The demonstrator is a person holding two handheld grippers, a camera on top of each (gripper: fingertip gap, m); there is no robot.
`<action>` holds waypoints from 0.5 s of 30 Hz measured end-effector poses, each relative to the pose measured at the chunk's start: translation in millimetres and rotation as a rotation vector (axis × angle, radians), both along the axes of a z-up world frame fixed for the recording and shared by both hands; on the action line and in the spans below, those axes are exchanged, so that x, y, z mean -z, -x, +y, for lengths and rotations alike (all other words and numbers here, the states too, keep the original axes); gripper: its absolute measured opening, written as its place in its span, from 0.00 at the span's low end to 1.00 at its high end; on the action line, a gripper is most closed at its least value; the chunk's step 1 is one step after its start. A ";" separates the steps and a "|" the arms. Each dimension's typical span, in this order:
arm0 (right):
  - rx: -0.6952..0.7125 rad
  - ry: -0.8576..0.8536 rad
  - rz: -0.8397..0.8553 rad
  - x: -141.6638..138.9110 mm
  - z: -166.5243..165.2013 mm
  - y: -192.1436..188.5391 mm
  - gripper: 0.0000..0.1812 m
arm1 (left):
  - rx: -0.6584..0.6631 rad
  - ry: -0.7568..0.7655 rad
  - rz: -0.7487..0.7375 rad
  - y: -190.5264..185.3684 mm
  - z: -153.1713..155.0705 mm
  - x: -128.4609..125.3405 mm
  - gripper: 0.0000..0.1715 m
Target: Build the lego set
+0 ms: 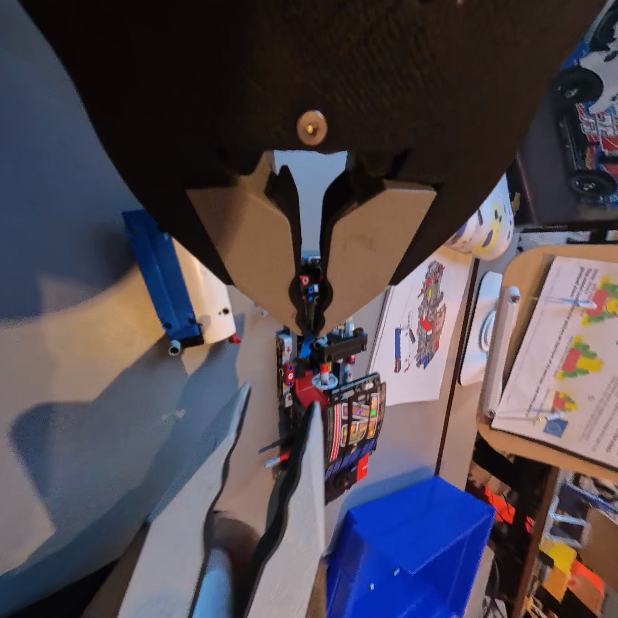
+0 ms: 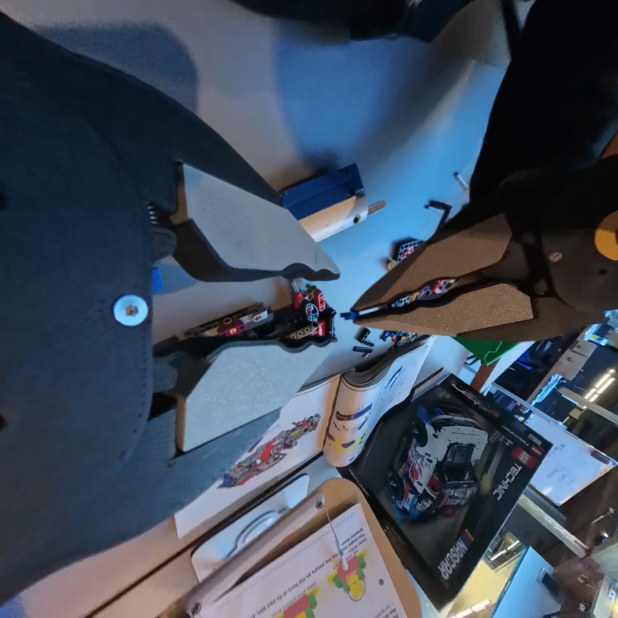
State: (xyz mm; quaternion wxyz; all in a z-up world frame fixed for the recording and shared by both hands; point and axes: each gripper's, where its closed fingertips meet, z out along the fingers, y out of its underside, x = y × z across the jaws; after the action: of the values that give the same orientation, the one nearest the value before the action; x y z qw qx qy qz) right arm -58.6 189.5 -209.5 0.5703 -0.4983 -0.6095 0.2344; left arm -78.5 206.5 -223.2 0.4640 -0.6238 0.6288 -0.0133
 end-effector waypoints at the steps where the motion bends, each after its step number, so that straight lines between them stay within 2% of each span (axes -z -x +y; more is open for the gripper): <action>1: -0.003 -0.025 -0.012 -0.8 -1.1 0.9 0.16 | 0.012 -0.012 -0.003 -5.4 -3.4 -0.1 0.00; 8: 0.007 -0.198 -0.108 3.5 -7.5 1.6 0.06 | 0.062 0.012 -0.020 -24.6 -19.0 2.9 0.00; 11: 0.001 -0.206 -0.105 4.6 -11.3 1.7 0.00 | 0.078 0.023 -0.022 -28.3 -23.7 4.4 0.00; 15: 0.012 -0.209 -0.134 10.1 -11.9 -1.8 0.00 | 0.082 0.046 -0.043 -31.4 -25.9 8.1 0.00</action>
State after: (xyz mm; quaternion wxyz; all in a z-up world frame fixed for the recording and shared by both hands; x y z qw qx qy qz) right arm -56.8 177.6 -219.6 0.5786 -0.4543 -0.6643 0.1323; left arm -47.0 180.6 -231.3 0.4623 -0.6074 0.6432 -0.0603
